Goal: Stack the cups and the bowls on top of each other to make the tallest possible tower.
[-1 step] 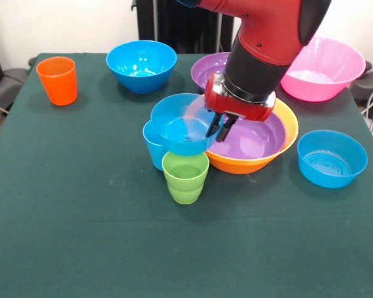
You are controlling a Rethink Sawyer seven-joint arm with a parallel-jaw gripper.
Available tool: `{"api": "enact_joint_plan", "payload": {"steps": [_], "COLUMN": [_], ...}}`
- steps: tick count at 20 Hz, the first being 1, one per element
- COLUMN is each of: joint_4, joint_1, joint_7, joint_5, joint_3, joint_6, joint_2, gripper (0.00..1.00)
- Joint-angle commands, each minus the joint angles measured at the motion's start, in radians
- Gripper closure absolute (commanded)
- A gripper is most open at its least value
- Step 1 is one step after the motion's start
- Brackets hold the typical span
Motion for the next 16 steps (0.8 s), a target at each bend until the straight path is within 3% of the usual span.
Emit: {"api": "enact_joint_plan", "payload": {"steps": [1,16], "joint_4": [-0.039,-0.043], "joint_1": [0.006,0.009], "joint_7": [-0.08,-0.074], "joint_5": [-0.054,-0.045], "joint_3": [0.109,0.107], "joint_6": [0.011,0.037], "joint_2": [0.027,0.03], "gripper": [1.0,1.0]}}
